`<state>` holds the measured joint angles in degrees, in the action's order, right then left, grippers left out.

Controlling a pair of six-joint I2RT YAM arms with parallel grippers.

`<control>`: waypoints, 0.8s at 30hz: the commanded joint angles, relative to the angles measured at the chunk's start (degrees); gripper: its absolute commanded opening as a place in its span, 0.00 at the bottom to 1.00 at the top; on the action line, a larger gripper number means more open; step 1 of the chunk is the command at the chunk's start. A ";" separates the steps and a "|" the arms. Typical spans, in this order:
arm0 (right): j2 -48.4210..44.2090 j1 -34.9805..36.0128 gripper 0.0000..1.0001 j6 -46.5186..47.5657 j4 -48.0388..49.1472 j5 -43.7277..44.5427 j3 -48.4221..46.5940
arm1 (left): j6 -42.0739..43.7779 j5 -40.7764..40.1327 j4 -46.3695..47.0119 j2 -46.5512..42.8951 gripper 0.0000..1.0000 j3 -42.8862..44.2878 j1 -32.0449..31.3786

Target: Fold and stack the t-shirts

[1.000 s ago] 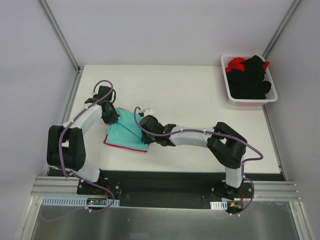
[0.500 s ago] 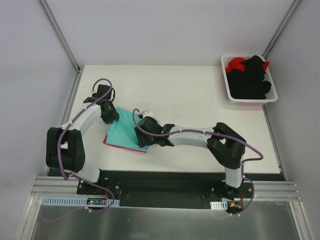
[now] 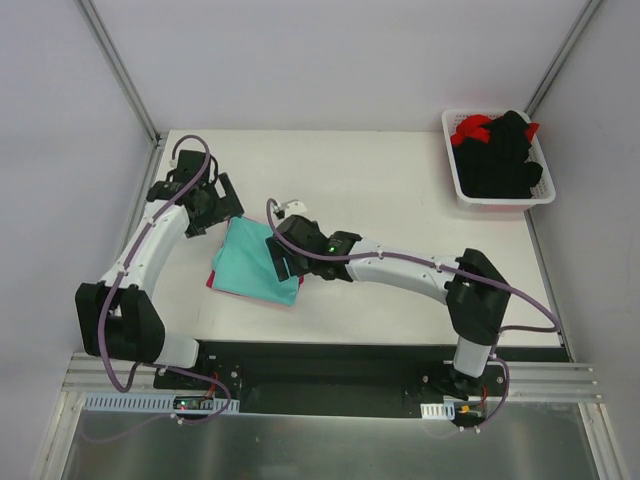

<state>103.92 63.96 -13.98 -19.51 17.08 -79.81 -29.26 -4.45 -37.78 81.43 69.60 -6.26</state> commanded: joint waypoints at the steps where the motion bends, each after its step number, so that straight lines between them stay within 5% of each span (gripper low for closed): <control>1: -3.55 -0.16 0.77 2.55 -5.01 2.96 -4.21 | 0.08 4.26 -4.76 -5.83 0.99 -0.69 -0.15; 7: -6.62 -4.62 0.75 2.64 1.38 0.42 1.05 | -3.53 8.14 -3.01 -9.62 0.99 -5.97 -9.20; 18: -5.92 -15.70 0.58 3.52 11.16 -8.64 6.34 | -1.94 18.51 10.71 -6.38 0.99 -8.52 -10.09; 24: -5.04 -16.50 0.10 3.70 9.93 -11.01 3.26 | -2.12 17.28 11.50 -4.26 0.99 -6.24 -8.33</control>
<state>98.72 47.48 -10.79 -10.96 8.97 -73.12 -31.33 11.97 -28.40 76.71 60.10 -16.25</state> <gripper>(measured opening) 0.209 0.992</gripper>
